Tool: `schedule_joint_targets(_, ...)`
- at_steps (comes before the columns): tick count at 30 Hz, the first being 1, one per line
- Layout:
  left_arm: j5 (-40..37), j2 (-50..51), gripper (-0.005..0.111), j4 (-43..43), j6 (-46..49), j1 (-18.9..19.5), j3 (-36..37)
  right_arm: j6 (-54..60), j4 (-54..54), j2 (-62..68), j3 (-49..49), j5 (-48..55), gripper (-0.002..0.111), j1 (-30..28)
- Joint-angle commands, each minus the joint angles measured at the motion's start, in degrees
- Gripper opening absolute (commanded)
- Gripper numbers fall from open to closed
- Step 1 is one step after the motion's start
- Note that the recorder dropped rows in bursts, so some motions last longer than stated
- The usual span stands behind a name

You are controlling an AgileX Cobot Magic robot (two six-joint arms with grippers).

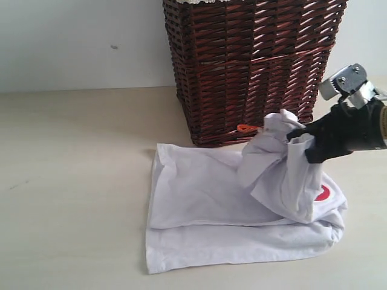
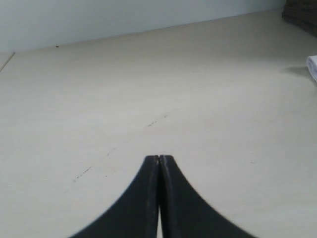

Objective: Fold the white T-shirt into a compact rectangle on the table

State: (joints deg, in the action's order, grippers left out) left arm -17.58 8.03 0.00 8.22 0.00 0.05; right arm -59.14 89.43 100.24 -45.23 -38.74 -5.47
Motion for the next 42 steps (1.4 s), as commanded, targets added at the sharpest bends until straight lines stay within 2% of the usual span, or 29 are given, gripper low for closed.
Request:
schedule_joint_targets(1, 0.22, -0.27, 0.000, -0.45, 0.09, 0.07, -0.05, -0.90, 1.52, -0.63, 0.21, 1.41, 0.000, -5.75)
schedule_joint_targets(10, 0.22, -0.27, 0.000, -0.45, 0.09, 0.07, -0.05, -0.90, 1.82, -0.89, 0.21, 0.79, 0.000, -15.32)
schedule_joint_targets(12, 0.22, -0.27, 0.000, -0.45, 0.09, 0.07, -0.05, -0.90, 3.18, -1.70, 0.21, -2.12, 0.000, -15.63)
schedule_joint_targets(17, 0.22, -0.27, 0.000, -0.45, 0.09, 0.07, -0.05, -2.24, 2.67, -6.95, 0.21, -19.90, 0.000, -14.60)
schedule_joint_targets(21, 0.22, -0.27, 0.000, -0.45, 0.09, 0.07, -0.05, -5.53, -0.79, -10.99, 0.21, -20.57, 0.000, -8.43)
schedule_joint_targets(29, 0.22, -0.27, 0.000, -0.45, 0.09, 0.07, -0.05, -5.40, -4.57, -7.27, 0.21, 0.90, 0.000, 11.84)
schedule_joint_targets(36, 0.22, -0.27, 0.000, -0.45, 0.09, 0.07, -0.05, -4.98, -8.55, 0.21, 0.21, 3.30, 0.001, 20.10)
schedule_joint_targets(39, 0.22, -0.27, 0.000, -0.45, 0.09, 0.07, -0.05, -4.98, -8.58, 2.09, 0.21, 6.20, 0.015, 21.50)
schedule_joint_targets(42, 0.22, -0.27, 0.000, -0.45, 0.09, 0.07, -0.05, -4.98, -9.70, 2.76, 0.21, 6.88, 0.041, 21.80)
